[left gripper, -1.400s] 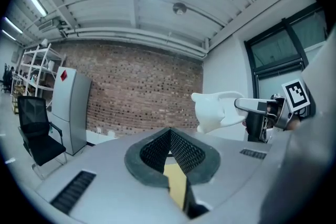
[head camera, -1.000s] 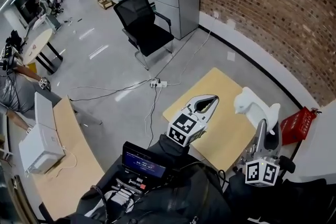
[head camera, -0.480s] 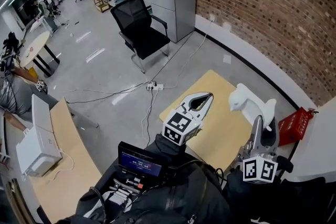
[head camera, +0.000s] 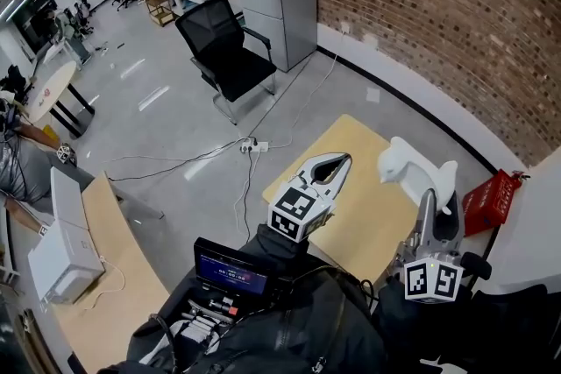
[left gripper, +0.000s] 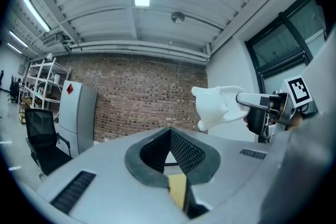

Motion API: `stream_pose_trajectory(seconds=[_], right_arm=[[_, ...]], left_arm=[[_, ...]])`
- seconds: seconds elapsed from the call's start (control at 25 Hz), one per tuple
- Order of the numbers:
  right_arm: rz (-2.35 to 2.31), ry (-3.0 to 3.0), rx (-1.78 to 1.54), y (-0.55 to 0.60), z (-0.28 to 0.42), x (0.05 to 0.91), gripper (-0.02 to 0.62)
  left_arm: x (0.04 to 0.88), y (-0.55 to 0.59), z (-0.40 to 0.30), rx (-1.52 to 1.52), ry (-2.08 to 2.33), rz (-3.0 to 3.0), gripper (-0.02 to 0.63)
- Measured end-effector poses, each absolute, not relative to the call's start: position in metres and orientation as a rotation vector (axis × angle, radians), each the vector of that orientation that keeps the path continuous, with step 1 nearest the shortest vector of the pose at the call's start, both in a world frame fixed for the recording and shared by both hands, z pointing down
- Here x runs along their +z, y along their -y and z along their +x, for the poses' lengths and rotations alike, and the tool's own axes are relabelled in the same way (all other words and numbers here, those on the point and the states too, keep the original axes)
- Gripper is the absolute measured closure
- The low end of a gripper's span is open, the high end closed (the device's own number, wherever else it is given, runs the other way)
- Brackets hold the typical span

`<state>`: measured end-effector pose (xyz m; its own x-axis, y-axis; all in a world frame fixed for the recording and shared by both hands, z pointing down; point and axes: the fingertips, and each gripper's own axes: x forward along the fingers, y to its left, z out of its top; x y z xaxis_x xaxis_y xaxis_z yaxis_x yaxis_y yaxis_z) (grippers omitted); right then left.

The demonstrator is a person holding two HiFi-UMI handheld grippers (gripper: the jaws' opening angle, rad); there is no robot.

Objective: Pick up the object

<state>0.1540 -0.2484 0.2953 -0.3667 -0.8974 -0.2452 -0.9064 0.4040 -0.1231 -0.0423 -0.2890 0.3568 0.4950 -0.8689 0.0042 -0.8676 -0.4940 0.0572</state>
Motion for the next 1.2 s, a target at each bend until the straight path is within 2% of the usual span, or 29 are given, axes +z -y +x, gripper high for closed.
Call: stream_pose_trajectory(seconds=[1.2], right_arm=[[-1.572,-2.385,0.018,0.236,0.153,0.295,0.38]], left_arm=[[0.362,0.281,-0.043,-0.032,1.53,2.658,0.607]])
